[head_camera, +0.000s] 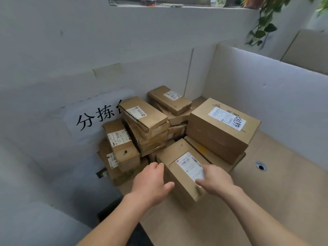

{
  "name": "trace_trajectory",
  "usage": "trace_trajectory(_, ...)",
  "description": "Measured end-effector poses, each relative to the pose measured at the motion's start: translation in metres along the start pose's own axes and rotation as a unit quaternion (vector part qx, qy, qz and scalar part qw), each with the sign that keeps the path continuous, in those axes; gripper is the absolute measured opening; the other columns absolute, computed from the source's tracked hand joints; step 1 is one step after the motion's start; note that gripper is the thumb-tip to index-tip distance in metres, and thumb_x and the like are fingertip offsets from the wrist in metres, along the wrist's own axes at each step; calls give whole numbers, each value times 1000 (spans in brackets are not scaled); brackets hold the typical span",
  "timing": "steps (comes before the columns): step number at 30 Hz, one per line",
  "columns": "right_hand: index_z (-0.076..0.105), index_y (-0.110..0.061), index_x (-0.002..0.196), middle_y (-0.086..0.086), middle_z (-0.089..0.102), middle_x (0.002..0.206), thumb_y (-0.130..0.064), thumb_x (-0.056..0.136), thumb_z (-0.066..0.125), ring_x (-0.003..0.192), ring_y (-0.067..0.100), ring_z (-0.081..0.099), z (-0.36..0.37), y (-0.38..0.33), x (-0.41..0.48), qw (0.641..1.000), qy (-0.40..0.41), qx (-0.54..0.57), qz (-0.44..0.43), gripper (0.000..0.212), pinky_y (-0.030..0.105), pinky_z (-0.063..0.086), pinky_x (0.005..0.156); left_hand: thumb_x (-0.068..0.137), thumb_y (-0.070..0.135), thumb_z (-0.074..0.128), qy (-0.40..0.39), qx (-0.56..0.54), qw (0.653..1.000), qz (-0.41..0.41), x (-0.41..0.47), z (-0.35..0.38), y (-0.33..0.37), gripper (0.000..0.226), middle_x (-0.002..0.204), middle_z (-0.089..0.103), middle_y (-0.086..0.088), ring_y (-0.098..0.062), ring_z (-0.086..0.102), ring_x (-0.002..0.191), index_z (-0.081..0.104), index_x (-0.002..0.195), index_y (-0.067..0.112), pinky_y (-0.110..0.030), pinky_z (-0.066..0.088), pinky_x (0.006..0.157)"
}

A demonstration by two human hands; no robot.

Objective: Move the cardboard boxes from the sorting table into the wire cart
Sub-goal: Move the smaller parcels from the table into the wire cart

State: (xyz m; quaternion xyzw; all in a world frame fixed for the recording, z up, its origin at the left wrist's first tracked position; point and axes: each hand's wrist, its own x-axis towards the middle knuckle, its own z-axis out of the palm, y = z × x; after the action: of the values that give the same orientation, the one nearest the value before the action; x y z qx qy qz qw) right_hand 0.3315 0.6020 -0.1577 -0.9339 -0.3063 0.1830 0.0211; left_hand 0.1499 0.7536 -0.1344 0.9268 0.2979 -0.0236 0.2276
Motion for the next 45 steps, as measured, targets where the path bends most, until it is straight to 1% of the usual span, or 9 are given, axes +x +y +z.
trace_trajectory(6,58,-33,103,-3,58,108,-57,70,66,96,19,54,4,-1,29,1000,-1,-12,14,41,31,42,68,93,58,56,-34,1,999,3,20,11,-12,80,163,29,-1,-21,30,149,24,158,23,-37,36,114)
trace_trajectory(9,51,-33,131,1,50,125,-68,62,71,113,25,48,9,-1,33,999,-17,-19,37,80,35,47,88,92,57,58,-43,-9,999,6,27,16,-14,78,158,36,1,-19,38,143,28,156,24,-34,41,108)
trace_trajectory(12,38,-34,141,1,46,130,-74,53,74,117,23,47,13,0,26,998,-38,-15,52,103,37,48,93,90,57,61,-46,-27,998,12,30,20,-12,68,144,49,6,-14,52,126,39,149,31,-28,47,93)
trace_trajectory(18,30,-43,126,-13,52,107,-72,48,78,87,10,59,30,9,0,995,-69,48,61,96,31,56,71,88,53,62,-85,-46,995,8,27,40,-13,62,127,51,5,-15,55,109,44,141,27,-26,45,84)
trace_trajectory(25,18,-41,152,-10,49,127,-47,57,85,105,10,53,40,4,-9,980,-59,191,10,116,31,49,87,84,46,71,-94,-120,988,-14,19,63,-6,85,132,46,0,-20,55,113,23,150,24,-29,46,91)
trace_trajectory(31,12,-43,153,-11,56,131,-58,65,77,107,11,57,52,13,-38,975,-61,213,15,110,33,52,91,82,50,74,-84,-146,986,-15,-6,75,-2,90,145,40,5,-15,49,126,21,152,30,-23,37,96)
trace_trajectory(34,13,-40,157,-7,50,140,-48,63,79,121,15,52,57,18,-49,964,-54,260,14,116,36,46,101,84,44,75,-73,-180,981,-29,-21,83,5,92,151,36,8,-12,43,133,16,154,33,-25,33,104)
trace_trajectory(40,20,-38,157,-7,52,142,-41,60,82,126,16,49,59,24,-63,957,-58,283,-23,116,33,42,103,84,34,77,-27,-187,980,-63,-50,85,23,83,143,42,5,-12,46,126,24,148,34,-25,36,100)
trace_trajectory(45,23,-40,155,-9,55,139,-44,63,81,123,13,52,52,21,-84,956,-35,277,-89,109,36,46,103,82,39,77,40,-186,978,-90,-88,78,30,82,141,37,9,-2,40,104,25,145,37,-19,35,86)
